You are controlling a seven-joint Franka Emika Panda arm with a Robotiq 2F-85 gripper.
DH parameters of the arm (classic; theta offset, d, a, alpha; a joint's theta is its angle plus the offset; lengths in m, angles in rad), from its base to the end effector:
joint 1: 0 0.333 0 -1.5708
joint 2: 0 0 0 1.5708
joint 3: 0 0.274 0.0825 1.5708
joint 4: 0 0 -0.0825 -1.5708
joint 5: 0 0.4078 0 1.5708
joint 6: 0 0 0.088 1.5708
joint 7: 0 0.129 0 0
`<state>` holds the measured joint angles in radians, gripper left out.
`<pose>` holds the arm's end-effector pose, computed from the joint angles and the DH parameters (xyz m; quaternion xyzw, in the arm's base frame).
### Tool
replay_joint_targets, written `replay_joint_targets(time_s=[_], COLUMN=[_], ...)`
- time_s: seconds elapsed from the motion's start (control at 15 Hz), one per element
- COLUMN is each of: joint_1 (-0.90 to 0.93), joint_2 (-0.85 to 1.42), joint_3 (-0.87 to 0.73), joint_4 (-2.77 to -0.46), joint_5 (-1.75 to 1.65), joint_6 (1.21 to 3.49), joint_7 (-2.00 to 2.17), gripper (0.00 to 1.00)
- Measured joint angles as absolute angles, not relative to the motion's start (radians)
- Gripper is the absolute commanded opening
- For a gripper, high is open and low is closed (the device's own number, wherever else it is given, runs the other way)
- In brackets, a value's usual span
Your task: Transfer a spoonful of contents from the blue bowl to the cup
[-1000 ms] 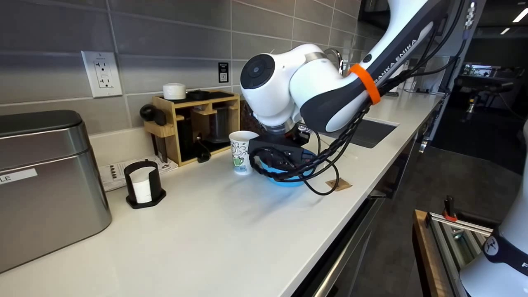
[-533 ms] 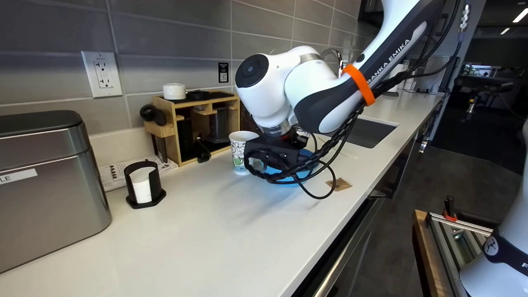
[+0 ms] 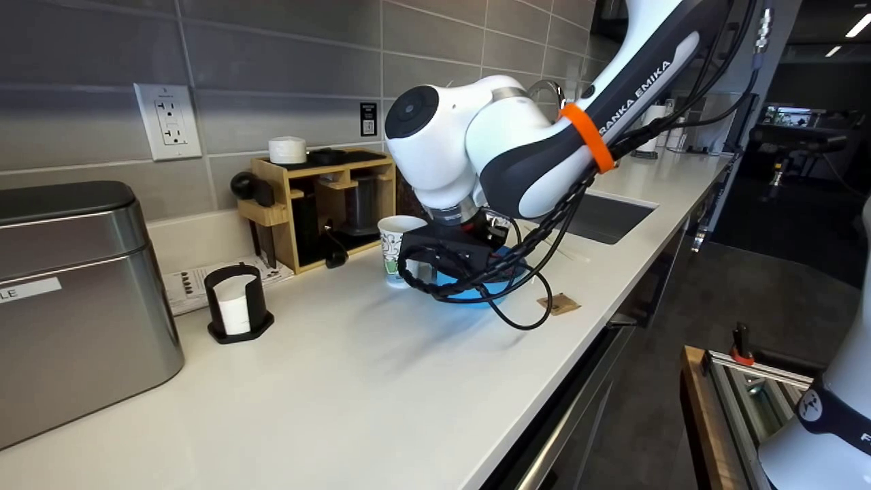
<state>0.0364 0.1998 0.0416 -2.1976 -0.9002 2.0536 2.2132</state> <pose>0.5348 -0.0153 0.2084 0.6608 -0.6507 0.2479 0.2802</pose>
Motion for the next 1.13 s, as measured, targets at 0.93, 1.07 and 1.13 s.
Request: replay_joint_targets(time_s=[0.93,1.07,1.13], joint_1=[0.006,0.005,0.005], joint_2=[-0.108,-0.113,-0.101], joint_3=[0.021,0.022,0.023], joint_4=[-2.216,-2.217,-2.216], joint_5=[-0.458,-0.460,-0.461], joint_6=[2.039,2.039,2.039], joint_7=[1.727,1.729,1.731], gripper=[1.00,1.00,1.00])
